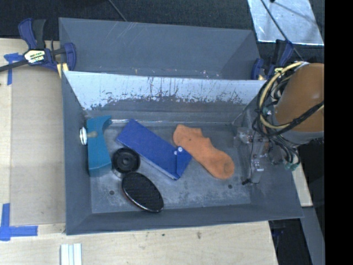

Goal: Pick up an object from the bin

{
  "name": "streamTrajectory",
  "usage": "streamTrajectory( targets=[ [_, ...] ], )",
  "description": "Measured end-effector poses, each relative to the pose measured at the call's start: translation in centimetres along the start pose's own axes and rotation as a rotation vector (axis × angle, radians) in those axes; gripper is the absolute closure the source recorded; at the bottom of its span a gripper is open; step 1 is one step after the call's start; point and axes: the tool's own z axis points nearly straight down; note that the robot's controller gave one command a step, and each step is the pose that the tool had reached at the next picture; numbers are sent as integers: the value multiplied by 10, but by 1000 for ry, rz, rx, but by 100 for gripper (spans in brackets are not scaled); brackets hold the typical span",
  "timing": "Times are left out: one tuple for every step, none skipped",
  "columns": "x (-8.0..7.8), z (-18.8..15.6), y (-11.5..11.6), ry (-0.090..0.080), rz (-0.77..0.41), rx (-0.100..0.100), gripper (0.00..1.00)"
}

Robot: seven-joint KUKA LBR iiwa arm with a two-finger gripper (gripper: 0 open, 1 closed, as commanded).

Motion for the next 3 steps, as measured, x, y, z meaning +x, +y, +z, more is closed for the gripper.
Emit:
streamTrajectory(
  targets=[
    [-2,-5,1,-7,-3,1,0],
    [-10,35,-5,-15,116,2,0],
    [-12,71,-2,-3,216,-1,0]
  ],
)
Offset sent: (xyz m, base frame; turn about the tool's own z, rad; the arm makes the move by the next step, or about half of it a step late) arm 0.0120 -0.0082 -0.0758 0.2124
